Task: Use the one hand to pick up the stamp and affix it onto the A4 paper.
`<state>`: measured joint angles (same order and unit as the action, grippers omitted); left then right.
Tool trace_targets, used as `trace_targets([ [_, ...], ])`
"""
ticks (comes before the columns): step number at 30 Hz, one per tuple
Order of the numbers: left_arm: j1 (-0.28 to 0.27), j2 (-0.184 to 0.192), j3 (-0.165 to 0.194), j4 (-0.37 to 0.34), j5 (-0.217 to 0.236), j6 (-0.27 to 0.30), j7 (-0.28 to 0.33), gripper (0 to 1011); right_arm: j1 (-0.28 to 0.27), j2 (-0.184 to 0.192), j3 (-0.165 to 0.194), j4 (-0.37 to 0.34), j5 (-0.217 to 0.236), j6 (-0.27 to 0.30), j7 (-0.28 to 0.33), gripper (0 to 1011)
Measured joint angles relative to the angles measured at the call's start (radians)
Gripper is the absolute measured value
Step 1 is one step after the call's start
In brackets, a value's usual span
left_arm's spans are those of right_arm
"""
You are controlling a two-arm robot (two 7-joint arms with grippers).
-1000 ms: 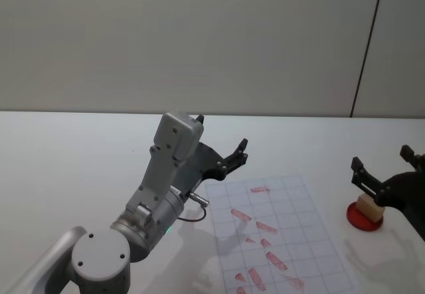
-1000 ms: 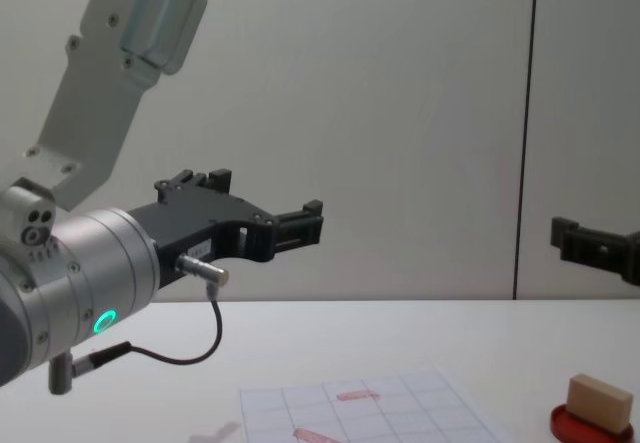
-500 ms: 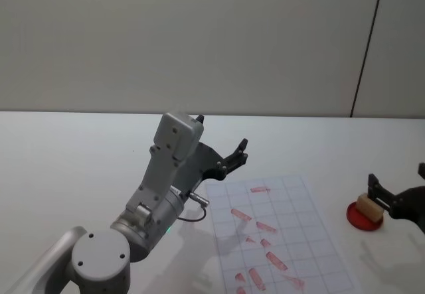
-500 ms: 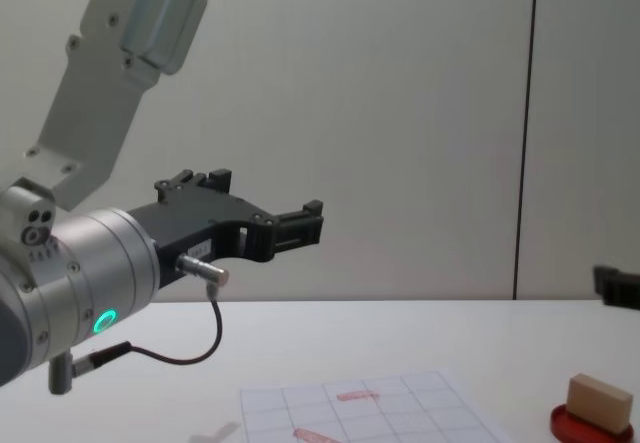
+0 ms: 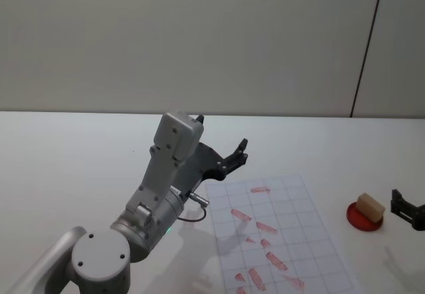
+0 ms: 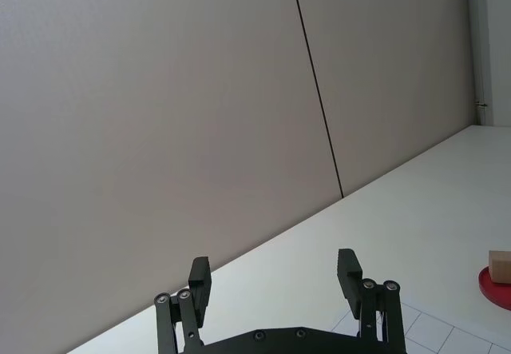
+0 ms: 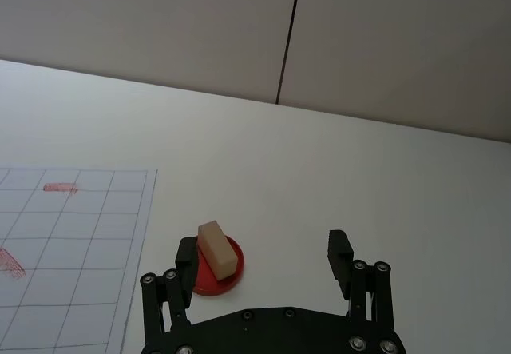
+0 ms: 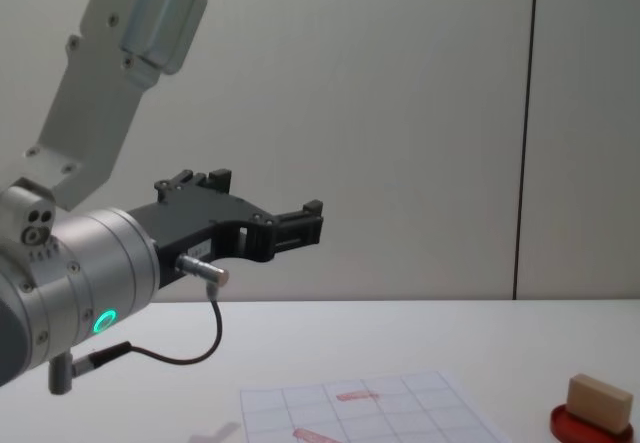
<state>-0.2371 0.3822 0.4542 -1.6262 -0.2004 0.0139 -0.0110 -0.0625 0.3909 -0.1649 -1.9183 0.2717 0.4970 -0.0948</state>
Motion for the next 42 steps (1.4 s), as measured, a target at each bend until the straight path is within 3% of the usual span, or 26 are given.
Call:
trace_targets([
  [21, 0.0, 0.0, 0.0, 0.0, 0.0, 0.0, 0.0, 1002, 0.076, 0.033, 0.046, 0.085, 0.041, 0.07, 0.128, 1000],
  [27, 0.0, 0.0, 0.0, 0.0, 0.0, 0.0, 0.0, 1002, 0.111, 0.037, 0.045, 0.127, 0.023, 0.086, 0.184, 1000],
  [42, 0.0, 0.0, 0.0, 0.0, 0.0, 0.0, 0.0, 1002, 0.214, 0.018, 0.005, 0.247, -0.075, 0.102, 0.323, 1000],
])
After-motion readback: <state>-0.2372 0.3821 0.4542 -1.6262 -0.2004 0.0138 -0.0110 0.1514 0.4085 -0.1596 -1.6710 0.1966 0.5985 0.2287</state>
